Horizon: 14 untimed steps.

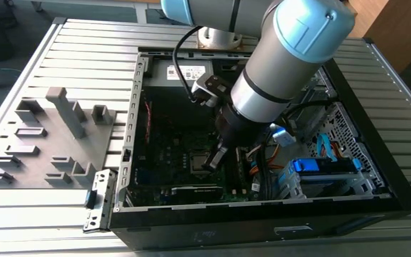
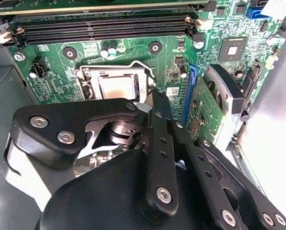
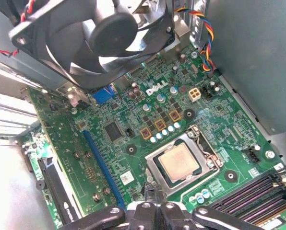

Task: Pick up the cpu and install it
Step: 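Install the first cpu locking lever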

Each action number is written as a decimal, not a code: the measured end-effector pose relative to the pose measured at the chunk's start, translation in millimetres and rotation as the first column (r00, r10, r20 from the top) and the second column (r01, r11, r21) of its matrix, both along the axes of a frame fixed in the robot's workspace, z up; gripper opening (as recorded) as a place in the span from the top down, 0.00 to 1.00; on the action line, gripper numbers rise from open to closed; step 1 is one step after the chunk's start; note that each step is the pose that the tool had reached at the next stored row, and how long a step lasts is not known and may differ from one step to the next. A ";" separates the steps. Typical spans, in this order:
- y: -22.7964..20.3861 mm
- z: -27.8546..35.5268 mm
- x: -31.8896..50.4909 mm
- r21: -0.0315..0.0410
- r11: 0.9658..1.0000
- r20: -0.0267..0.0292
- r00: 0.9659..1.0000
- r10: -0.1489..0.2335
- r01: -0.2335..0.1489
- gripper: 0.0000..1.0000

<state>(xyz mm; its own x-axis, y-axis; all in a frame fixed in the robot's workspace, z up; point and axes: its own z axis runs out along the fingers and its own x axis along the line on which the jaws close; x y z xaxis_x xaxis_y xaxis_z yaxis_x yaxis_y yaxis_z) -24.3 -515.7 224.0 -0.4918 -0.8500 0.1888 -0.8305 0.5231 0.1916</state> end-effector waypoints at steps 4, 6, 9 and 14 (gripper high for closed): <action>0.0 -4.4 -1.1 0.000 1.000 0.000 1.000 0.000 0.000 0.89; -0.2 -7.2 -2.7 -0.001 1.000 0.000 1.000 0.000 0.000 0.89; -1.8 -10.8 -5.2 -0.003 1.000 0.000 1.000 0.000 0.000 0.89; -6.0 -18.5 -6.5 -0.005 1.000 0.000 1.000 0.000 0.000 0.89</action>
